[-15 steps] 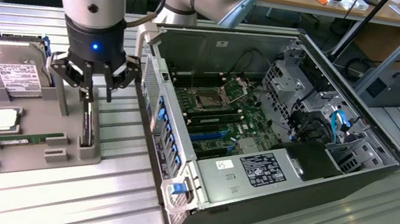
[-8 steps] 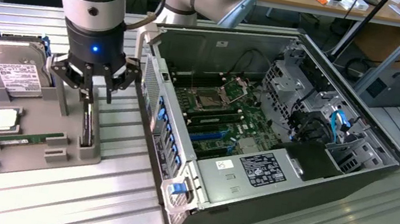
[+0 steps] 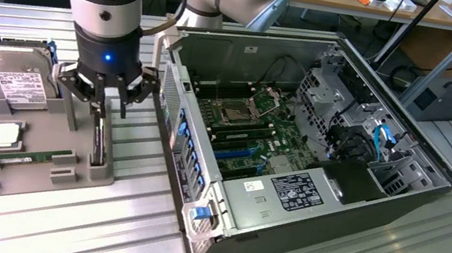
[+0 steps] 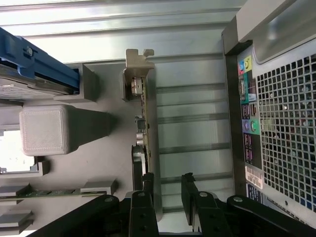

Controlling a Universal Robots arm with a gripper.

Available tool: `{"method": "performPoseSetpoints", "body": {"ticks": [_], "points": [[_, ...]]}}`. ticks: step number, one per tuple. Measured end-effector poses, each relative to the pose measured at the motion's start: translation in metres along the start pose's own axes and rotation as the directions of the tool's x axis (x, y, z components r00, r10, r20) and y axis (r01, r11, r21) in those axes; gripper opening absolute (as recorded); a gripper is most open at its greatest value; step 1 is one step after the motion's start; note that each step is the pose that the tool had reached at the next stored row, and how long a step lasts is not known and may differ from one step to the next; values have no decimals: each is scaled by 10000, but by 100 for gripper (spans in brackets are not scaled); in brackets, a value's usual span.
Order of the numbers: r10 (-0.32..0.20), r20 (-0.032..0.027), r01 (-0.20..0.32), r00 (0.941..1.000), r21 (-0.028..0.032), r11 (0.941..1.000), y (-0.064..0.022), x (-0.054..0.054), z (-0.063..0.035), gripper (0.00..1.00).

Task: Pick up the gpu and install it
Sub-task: 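Pick up the gpu and move the gpu toward the slot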

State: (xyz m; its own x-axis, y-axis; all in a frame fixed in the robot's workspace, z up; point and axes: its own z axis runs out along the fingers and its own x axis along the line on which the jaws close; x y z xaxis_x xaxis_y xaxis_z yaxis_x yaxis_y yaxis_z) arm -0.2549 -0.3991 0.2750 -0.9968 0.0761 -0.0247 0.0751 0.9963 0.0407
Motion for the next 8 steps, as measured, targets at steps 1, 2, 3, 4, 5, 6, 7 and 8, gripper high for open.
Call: {"method": "performPoseSetpoints", "body": {"ticks": [1,2,3,4,5,6,7,8], "points": [[0,0,0,10000,1,10000,0,0,3,36],[0,0,0,10000,3,10000,0,0,8,36],[0,0,0,10000,4,10000,-1,0,14,36],[0,0,0,10000,5,10000,-1,1,17,36],[0,0,0,10000,6,10000,-1,1,20,36],[0,0,0,10000,8,10000,-1,1,26,36],[-1,1,1,10000,9,10000,-1,1,32,36],[0,1,0,10000,11,10000,-2,1,38,36]]}}
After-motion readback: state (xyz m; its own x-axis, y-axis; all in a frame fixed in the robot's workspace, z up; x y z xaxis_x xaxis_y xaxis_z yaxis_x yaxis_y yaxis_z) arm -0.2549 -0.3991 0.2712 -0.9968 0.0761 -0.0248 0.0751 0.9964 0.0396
